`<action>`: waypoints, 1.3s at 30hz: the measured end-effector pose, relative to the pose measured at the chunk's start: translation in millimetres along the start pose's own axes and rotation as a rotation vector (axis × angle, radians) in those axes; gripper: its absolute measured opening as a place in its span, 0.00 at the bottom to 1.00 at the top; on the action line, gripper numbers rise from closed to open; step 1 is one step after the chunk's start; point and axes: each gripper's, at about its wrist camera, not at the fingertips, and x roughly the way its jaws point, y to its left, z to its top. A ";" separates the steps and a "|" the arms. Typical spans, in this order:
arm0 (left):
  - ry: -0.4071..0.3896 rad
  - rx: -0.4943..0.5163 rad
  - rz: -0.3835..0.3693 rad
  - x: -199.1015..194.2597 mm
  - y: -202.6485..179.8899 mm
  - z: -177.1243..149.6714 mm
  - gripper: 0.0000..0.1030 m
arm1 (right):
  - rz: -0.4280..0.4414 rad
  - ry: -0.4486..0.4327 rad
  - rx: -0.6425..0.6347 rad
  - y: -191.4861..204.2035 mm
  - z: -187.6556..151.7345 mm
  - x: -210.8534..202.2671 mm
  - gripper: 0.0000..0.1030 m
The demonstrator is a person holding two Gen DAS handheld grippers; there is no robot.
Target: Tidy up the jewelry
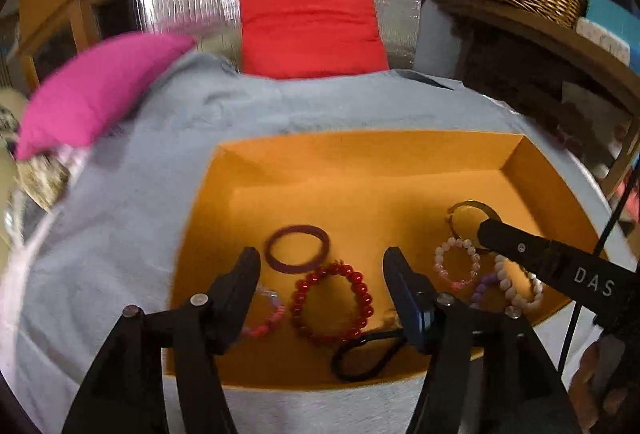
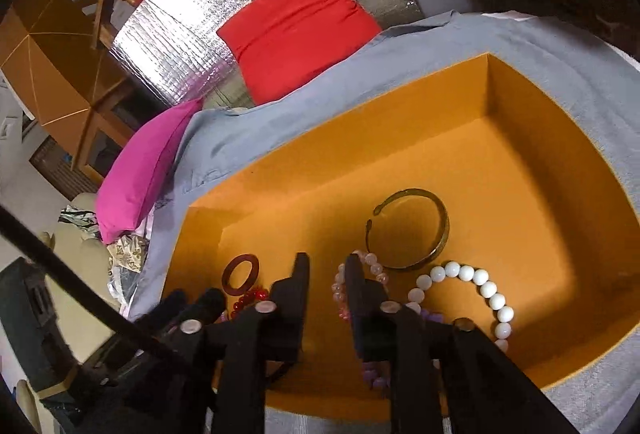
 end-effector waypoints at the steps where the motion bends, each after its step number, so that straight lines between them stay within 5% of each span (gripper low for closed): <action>1: 0.000 0.017 0.024 -5.7 -0.4 0.1 0.67 | -0.011 0.000 -0.016 1.7 0.3 -2.0 0.22; 5: -0.010 0.027 0.122 -29.8 8.4 -2.9 0.72 | -0.071 -0.003 -0.083 9.0 0.5 -15.5 0.23; 9: -0.017 0.003 0.175 -57.0 19.5 -8.2 0.72 | -0.168 -0.033 -0.172 15.8 -5.1 -43.0 0.59; 14: -0.069 -0.008 0.239 -98.8 28.5 -13.4 0.73 | -0.243 -0.068 -0.255 27.0 -14.8 -89.3 0.61; 19: -0.143 -0.025 0.242 -140.9 28.6 -13.1 0.84 | -0.299 -0.106 -0.317 45.2 -20.4 -133.6 0.72; 24: -0.201 -0.025 0.241 -172.4 26.4 -10.9 0.85 | -0.316 -0.124 -0.308 56.1 -31.3 -165.5 0.76; 39: -0.236 -0.072 0.237 -187.4 29.8 -11.3 0.89 | -0.343 -0.159 -0.319 62.9 -32.8 -165.7 0.89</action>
